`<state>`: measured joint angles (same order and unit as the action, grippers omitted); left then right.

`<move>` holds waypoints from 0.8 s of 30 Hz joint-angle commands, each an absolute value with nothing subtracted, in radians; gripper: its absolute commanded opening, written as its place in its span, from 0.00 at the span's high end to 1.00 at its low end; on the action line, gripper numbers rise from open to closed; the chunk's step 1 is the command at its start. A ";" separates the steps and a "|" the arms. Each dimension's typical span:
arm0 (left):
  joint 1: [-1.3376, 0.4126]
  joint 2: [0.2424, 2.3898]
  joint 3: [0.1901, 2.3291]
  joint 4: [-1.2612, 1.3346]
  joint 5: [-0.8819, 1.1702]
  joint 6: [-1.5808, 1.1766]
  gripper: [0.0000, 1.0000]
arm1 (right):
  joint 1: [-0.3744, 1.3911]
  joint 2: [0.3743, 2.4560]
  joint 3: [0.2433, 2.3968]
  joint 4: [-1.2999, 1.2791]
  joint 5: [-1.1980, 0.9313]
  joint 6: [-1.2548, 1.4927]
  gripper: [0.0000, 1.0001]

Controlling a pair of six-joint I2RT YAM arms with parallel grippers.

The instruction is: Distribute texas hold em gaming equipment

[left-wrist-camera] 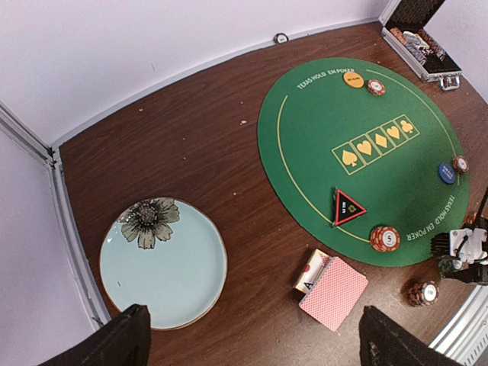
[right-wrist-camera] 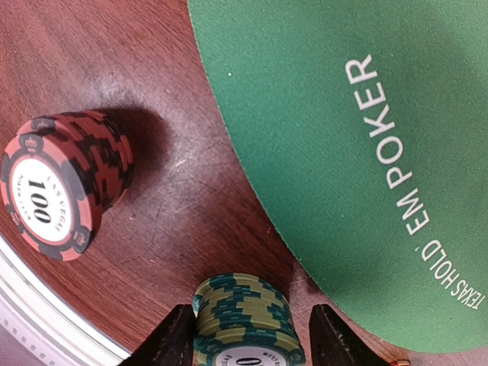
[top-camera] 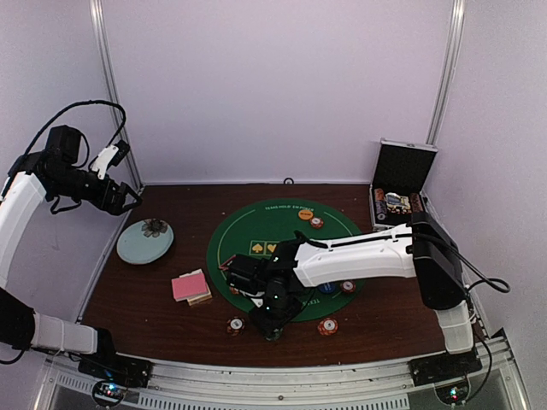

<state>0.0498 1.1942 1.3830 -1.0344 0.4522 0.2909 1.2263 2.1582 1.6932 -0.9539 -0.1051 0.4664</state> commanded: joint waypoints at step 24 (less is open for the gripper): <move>0.055 1.173 1.370 -1.029 0.476 0.307 0.02 | 1.221 2.105 1.716 -1.008 -0.097 0.454 0.41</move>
